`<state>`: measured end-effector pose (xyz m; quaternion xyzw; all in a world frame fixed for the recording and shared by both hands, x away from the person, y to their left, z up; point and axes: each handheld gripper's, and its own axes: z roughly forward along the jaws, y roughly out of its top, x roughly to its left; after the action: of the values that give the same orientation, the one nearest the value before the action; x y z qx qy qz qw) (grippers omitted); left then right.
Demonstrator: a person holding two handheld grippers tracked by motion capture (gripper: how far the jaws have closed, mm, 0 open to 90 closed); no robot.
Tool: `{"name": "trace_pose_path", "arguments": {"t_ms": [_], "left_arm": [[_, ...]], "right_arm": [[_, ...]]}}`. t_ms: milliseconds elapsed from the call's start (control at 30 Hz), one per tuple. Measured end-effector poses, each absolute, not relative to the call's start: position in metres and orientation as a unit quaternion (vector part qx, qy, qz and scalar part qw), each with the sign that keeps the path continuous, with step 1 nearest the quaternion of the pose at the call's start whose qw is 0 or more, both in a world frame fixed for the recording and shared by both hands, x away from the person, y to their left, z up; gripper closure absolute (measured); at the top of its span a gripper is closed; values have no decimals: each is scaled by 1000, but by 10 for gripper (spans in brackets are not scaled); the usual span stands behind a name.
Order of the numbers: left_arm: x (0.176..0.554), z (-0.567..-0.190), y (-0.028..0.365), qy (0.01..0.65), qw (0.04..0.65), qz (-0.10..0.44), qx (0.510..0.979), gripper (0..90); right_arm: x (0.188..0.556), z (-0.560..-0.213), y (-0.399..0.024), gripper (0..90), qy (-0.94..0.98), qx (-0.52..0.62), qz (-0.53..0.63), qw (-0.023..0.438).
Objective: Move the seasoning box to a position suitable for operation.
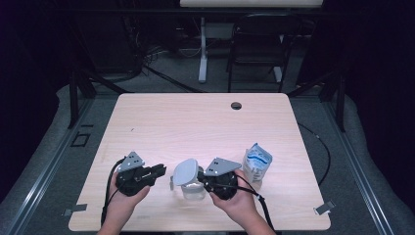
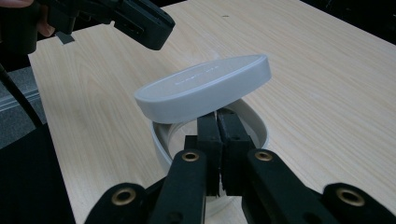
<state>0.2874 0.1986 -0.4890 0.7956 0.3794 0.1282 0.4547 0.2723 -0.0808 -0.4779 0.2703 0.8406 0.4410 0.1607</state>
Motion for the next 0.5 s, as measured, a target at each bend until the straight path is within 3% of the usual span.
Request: {"name": "trace_pose_path", "arguments": {"t_ms": [500], "left_arm": [[290,-494,202,391,447,130,794,784]], "right_arm": [[274,-468,-74,887,846,258,438,164]]}}
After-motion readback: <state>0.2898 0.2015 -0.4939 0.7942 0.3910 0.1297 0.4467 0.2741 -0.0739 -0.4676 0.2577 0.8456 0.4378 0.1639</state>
